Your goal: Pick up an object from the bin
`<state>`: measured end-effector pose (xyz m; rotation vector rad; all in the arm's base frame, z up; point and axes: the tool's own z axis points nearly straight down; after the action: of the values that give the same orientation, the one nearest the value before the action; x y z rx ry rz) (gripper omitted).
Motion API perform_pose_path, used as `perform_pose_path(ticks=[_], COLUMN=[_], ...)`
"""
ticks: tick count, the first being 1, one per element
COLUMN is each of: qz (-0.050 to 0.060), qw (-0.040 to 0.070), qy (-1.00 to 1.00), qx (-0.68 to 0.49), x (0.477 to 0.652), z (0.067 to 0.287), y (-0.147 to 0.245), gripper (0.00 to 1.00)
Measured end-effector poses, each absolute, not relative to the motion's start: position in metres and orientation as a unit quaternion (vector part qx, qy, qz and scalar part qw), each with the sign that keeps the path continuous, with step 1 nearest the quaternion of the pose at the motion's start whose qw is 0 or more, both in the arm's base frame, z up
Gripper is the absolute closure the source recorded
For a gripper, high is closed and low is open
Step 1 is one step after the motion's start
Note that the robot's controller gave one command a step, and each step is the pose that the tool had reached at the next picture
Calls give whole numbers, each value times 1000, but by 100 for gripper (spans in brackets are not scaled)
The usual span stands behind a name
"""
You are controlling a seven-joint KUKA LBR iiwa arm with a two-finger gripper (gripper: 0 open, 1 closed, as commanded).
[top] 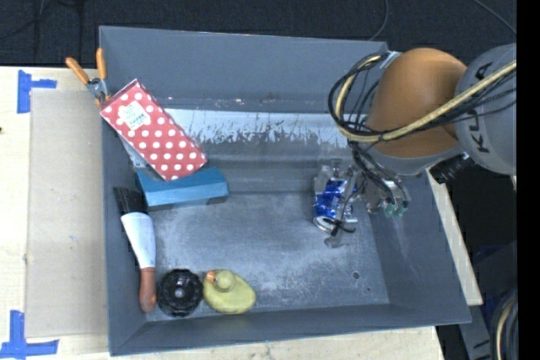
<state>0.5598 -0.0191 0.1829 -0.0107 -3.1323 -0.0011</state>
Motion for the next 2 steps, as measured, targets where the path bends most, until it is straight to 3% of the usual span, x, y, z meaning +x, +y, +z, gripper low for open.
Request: perform_pose_path(ticks=[1, 2], qz=[0, -1], qw=[2, 6], qy=[-1000, -1000], qx=[-3, 7], x=[560, 545], z=[186, 248], y=[-19, -15], gripper=[0, 0])
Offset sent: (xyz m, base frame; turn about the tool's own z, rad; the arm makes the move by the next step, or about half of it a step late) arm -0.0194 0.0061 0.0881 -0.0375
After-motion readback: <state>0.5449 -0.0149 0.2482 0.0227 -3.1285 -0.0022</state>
